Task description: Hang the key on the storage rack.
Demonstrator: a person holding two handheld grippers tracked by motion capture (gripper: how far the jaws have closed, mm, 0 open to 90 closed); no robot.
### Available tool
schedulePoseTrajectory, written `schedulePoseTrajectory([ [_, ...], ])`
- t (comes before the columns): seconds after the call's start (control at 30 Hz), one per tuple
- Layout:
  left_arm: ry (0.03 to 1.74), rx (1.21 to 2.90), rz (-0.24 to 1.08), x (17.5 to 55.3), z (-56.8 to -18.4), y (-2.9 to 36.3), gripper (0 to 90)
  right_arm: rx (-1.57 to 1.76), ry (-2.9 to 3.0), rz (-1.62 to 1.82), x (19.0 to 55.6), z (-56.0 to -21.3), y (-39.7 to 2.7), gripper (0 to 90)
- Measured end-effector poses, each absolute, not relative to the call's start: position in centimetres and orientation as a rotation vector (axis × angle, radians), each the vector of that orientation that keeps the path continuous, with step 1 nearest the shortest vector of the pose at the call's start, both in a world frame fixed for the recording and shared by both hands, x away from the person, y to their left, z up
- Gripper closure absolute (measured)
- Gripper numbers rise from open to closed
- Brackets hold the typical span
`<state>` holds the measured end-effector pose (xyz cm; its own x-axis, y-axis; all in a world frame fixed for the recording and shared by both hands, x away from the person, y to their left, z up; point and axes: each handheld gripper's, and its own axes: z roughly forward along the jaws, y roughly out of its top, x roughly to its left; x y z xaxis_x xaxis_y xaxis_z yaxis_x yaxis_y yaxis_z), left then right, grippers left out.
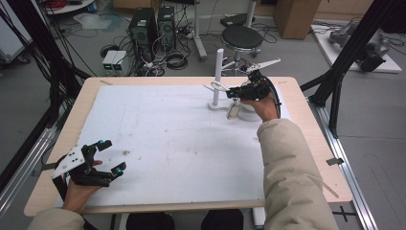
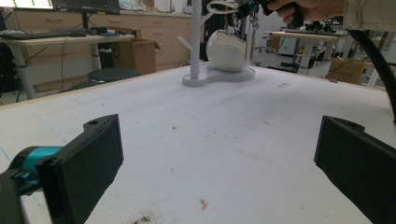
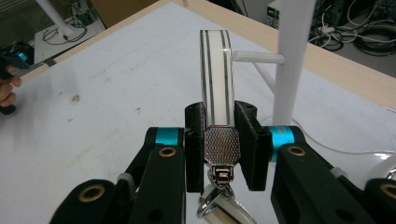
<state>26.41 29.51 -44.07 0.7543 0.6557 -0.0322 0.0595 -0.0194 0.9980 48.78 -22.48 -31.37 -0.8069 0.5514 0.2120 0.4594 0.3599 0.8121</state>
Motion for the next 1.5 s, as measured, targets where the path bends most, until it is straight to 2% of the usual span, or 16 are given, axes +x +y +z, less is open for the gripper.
schedulePoseTrajectory([
  [0.5,0.648,1.447,0.557,26.1,-45.2,30.2,1.7,1.055,2.482,1.462,50.1,-32.6,-23.1,74.5],
  [1.2,0.664,1.468,0.589,26.0,-45.2,29.9,1.7,1.157,2.484,1.34,50.9,-34.0,-21.8,72.9],
  [1.23,0.665,1.466,0.591,26.0,-45.3,29.9,1.7,1.143,2.49,1.31,50.9,-34.1,-21.7,71.2],
  [1.3,0.666,1.464,0.595,26.0,-45.3,29.9,1.7,1.134,2.475,1.308,50.9,-34.1,-21.6,58.2],
  [1.4,0.663,1.457,0.595,26.0,-45.3,30.0,1.7,1.183,2.449,1.346,50.7,-34.1,-21.7,32.7],
  [1.5,0.669,1.453,0.593,26.0,-45.3,30.0,1.7,1.143,2.432,1.395,49.9,-33.6,-21.9,18.7],
])
